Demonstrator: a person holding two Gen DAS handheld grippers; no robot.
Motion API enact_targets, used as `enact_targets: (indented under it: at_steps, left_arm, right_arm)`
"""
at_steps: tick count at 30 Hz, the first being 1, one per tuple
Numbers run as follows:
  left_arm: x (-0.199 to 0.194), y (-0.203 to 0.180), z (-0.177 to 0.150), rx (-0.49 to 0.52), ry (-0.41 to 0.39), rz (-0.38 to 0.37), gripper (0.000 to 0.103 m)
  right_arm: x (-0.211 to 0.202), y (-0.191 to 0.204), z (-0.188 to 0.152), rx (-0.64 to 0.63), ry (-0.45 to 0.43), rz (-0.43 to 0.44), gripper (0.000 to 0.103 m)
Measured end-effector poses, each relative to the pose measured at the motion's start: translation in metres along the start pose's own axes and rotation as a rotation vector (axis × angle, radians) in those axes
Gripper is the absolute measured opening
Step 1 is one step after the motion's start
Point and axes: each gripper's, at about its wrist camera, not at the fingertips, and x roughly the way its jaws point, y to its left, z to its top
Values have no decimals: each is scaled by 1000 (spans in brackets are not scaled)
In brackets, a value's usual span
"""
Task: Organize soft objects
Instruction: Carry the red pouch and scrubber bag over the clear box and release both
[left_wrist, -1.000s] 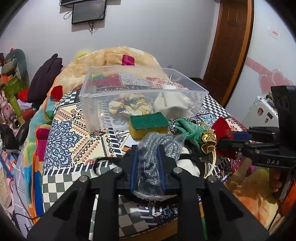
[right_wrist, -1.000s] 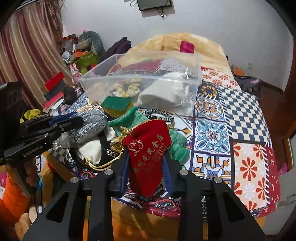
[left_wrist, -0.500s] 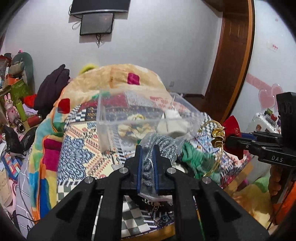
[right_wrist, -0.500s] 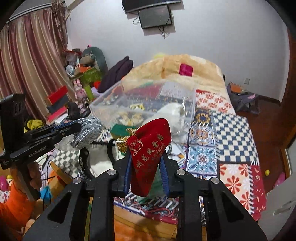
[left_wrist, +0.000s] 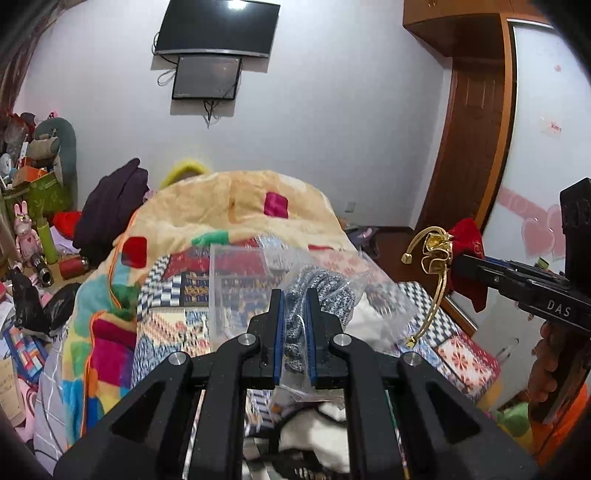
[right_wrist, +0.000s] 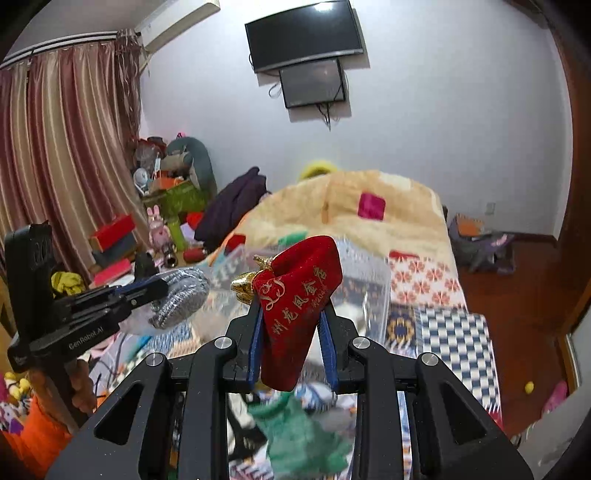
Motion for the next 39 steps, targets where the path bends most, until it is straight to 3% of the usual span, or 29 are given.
enact_targets:
  at_steps: [9, 23, 31, 34, 36, 39]
  left_arm:
    - [38, 2, 19, 8, 23, 42, 10]
    - [121, 6, 6, 15, 220, 77, 10]
    - [145, 11, -3, -10, 320, 46, 10]
    - [145, 12, -6, -12, 327, 42, 14]
    - [141, 12, -5, -14, 317, 40, 28]
    - [126, 11, -1, -16, 274, 44, 42]
  right_arm:
    - [37, -1, 17, 8, 11, -11, 25]
    - [106, -20, -9, 33, 227, -71, 25]
    - [115, -21, -18, 20, 294, -74, 25]
    - [114, -21, -18, 14, 301, -68, 30]
    - [111, -20, -17, 11, 298, -64, 39]
    - [105, -19, -16, -2, 284, -63, 43]
